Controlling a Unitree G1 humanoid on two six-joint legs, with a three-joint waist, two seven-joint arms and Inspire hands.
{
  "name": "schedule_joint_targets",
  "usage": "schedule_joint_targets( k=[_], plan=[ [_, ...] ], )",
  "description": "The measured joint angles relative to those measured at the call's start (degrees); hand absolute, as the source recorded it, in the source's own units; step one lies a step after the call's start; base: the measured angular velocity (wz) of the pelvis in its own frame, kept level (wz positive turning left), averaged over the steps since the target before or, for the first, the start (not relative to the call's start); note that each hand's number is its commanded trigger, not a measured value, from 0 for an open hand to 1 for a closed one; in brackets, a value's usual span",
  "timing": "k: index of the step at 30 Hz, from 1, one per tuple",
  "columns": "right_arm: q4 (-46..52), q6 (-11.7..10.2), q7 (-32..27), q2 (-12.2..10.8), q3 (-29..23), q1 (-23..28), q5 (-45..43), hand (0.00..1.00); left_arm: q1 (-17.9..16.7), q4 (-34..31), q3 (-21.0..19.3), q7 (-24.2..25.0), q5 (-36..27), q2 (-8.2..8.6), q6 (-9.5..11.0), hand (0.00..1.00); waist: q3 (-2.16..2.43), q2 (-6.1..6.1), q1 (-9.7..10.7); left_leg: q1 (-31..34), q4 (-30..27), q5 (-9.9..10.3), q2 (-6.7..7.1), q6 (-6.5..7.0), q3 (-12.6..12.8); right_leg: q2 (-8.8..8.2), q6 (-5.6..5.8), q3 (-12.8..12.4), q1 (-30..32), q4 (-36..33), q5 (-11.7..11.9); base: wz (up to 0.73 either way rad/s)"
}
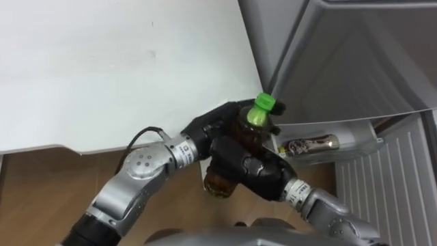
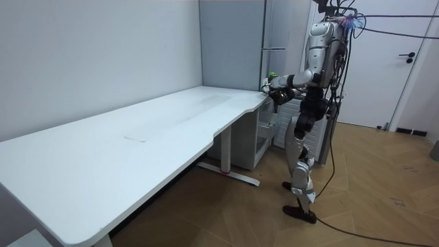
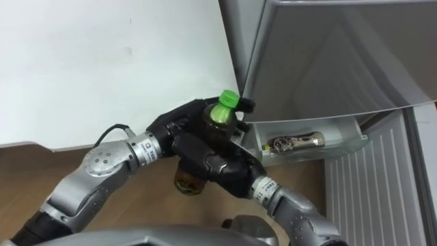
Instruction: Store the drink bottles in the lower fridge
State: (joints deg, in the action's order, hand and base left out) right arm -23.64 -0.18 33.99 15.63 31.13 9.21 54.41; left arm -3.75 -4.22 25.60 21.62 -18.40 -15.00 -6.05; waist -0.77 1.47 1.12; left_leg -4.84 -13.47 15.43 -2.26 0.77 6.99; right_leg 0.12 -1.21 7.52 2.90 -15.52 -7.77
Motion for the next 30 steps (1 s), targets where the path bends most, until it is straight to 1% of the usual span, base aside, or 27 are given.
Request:
schedule_joint_targets(
  k=[2,4,6,11,12,15,16,18,19,22,24,26,28,29,30],
  plan=[
    [0.0,0.0,0.2,-0.6,0.2,0.0,0.2,1.00,0.0,-0.8,-0.4,-0.5,0.0,0.08,0.3,0.00,0.05,-0.36,0.0,0.0,0.1,0.0,-0.02,-0.01,0.0,0.00,0.00,0.1,0.0,0.0,0.0,0.00],
    [0.0,0.1,0.4,-0.9,0.8,0.0,0.2,1.00,0.0,-0.9,-0.6,-1.3,0.0,0.45,1.5,0.00,0.08,-0.56,-0.1,0.0,0.0,0.0,-0.03,-0.01,0.0,-0.02,0.00,0.1,0.0,0.0,0.0,0.00],
    [0.0,0.2,0.5,-1.0,1.0,0.0,0.2,1.00,0.0,-1.1,-0.7,-1.5,0.0,0.52,2.2,0.00,0.07,-0.57,-0.1,0.0,0.0,0.0,-0.02,-0.01,0.0,-0.06,0.00,0.1,0.0,0.0,0.0,0.00],
    [0.0,0.3,1.1,-0.6,1.0,0.1,0.2,1.00,0.0,-3.6,-1.2,-2.4,0.0,0.64,2.5,0.00,0.06,-0.59,0.0,0.0,0.3,0.0,-0.07,0.00,0.0,-0.08,0.00,0.1,0.0,-0.1,0.0,0.00],
    [0.0,0.3,1.3,-0.7,1.0,0.1,0.2,1.00,0.0,-4.9,-1.6,-2.4,-0.1,1.07,3.1,0.00,0.06,-0.59,0.0,0.0,0.5,0.0,-0.06,-0.01,0.0,-0.05,0.00,0.1,0.0,0.0,0.0,0.00],
    [-0.1,0.3,1.3,-0.8,1.0,0.1,0.0,1.00,0.0,-7.4,-1.9,-2.5,-0.1,2.83,6.4,0.00,-0.03,-0.76,-0.1,-0.6,0.9,0.0,-0.06,-0.02,-0.2,0.01,0.00,0.2,-0.4,0.0,0.0,0.00],
    [-0.1,0.3,1.3,-0.8,1.0,0.3,-0.2,1.00,0.0,-7.7,-1.9,-2.6,-0.2,3.48,6.9,0.00,-0.02,-0.81,-0.2,-0.9,1.1,0.0,-0.08,-0.02,-0.2,0.08,0.00,0.3,-0.8,0.3,0.0,0.00],
    [-0.1,0.3,1.4,-0.9,0.9,0.5,-0.2,1.00,0.1,-8.3,-2.4,-3.2,-0.1,4.18,7.1,0.00,0.14,-0.73,-0.1,-0.9,0.8,0.0,-0.03,-0.01,-0.3,0.06,0.00,0.3,-0.8,0.6,0.0,0.00],
    [-0.1,0.3,1.4,-0.9,0.8,0.5,-0.4,1.00,0.1,-8.7,-2.6,-4.0,-0.1,4.43,7.4,0.00,0.12,-0.69,-0.1,-0.8,0.8,0.0,-0.02,-0.01,-0.3,0.05,0.00,0.3,-0.8,0.6,0.0,0.00],
    [-0.1,0.3,1.4,-0.8,0.6,0.5,-0.5,1.00,0.1,-9.1,-3.5,-6.1,-0.1,4.53,8.5,0.00,0.12,-0.64,-0.2,-0.9,0.8,0.0,-0.03,-0.01,-0.2,0.08,0.01,0.3,-0.8,0.6,0.0,0.00],
    [-0.1,0.3,1.4,-0.8,0.2,0.6,-0.4,1.00,0.1,-10.5,-4.5,-7.3,-0.1,4.51,8.6,0.00,0.05,-0.50,-0.4,-0.9,0.8,0.0,-0.04,-0.01,-0.2,0.08,0.00,0.2,-0.8,0.7,0.0,0.00],
    [-0.3,0.3,1.4,-1.0,-1.0,1.6,-0.6,1.00,0.0,-13.2,-6.2,-8.0,0.1,4.48,9.0,0.00,0.00,-0.36,-1.5,-1.4,1.0,0.0,-0.10,-0.02,0.1,0.21,0.00,-0.1,-0.9,0.8,0.0,-0.07],
    [-0.3,0.3,1.3,-1.0,-2.7,3.5,-0.8,1.00,-0.3,-17.1,-9.1,-9.7,0.1,4.45,11.0,0.00,-0.06,-0.27,-1.8,-1.9,1.3,0.0,-0.14,-0.02,0.1,0.12,0.08,-0.1,-1.4,0.8,-0.1,-0.02],
    [-0.3,0.3,1.3,-1.0,-3.2,3.9,-1.0,1.00,-0.3,-17.9,-9.9,-10.1,0.1,4.47,11.8,0.00,-0.06,-0.26,-2.0,-2.0,1.4,0.0,-0.15,-0.01,0.1,0.11,0.10,0.0,-1.6,0.9,-0.1,0.00],
    [-0.3,0.3,1.3,-1.0,-4.0,4.6,-1.0,1.00,-0.3,-18.9,-11.5,-11.0,0.6,4.52,13.4,0.00,-0.08,-0.25,-2.4,-2.5,1.7,0.0,-0.16,0.00,0.1,0.11,0.15,0.0,-2.0,1.0,-0.1,0.00]
  ],
)
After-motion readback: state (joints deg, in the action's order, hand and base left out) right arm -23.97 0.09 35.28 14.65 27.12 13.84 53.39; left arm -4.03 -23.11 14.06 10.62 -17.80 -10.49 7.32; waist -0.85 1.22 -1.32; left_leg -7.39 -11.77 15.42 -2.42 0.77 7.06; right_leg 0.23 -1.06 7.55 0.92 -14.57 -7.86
